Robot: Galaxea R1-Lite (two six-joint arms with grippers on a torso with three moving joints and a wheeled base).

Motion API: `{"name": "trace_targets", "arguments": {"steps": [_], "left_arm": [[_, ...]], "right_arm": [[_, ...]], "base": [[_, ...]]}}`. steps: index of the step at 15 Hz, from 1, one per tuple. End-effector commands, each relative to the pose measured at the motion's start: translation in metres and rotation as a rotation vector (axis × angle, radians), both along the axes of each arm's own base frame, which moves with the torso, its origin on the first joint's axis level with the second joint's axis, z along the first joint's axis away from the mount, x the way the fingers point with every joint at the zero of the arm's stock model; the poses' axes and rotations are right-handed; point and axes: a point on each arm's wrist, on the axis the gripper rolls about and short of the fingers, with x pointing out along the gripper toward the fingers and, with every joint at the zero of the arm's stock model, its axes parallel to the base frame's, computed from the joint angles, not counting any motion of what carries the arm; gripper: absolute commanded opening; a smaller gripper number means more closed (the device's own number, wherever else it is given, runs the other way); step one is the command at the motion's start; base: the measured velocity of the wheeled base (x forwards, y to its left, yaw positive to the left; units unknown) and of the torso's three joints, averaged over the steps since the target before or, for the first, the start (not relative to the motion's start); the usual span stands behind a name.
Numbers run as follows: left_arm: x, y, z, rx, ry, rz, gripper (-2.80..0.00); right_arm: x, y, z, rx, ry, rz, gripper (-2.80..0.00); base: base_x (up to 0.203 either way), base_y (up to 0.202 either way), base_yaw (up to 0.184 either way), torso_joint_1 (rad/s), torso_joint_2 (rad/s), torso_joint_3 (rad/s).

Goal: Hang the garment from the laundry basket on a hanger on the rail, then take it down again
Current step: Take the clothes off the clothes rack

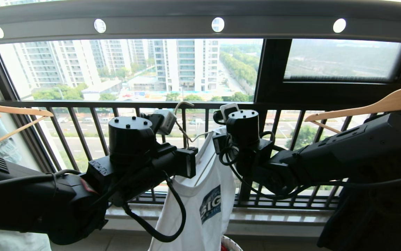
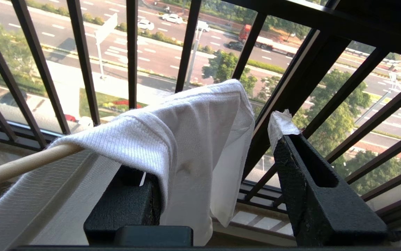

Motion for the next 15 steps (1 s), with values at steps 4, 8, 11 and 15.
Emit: {"name": "trace_targets", "arguments": {"steps": [4,8,11,15], "left_arm": [[0.005,-0.001,0.001,0.004,-0.016,0.068,-2.8],[0.007,-0.002,-0.002,0.012,-0.009,0.071,-2.8],[0.009,-0.003,-0.006,0.02,-0.001,0.072,-2.8],[0.007,-0.002,-0.002,0.011,-0.011,0.072,-2.8]], "right_arm": [[-0.006,-0.004,0.007,-0.011,-0.009,0.0,-2.8],[-0.012,-0.008,0.016,-0.016,0.018,0.023,-2.8],[-0.015,-0.009,0.016,-0.01,0.025,0.06,-2.8],[-0.024,-0.011,0.017,0.064,0.088,0.219,-2.8]], "base": [[0.0,0.0,0.0,0.0,0.0,0.0],[0.0,0.0,0.0,0.0,0.0,0.0],[0.0,0.0,0.0,0.0,0.0,0.0],[0.0,0.0,0.0,0.0,0.0,0.0]]}}
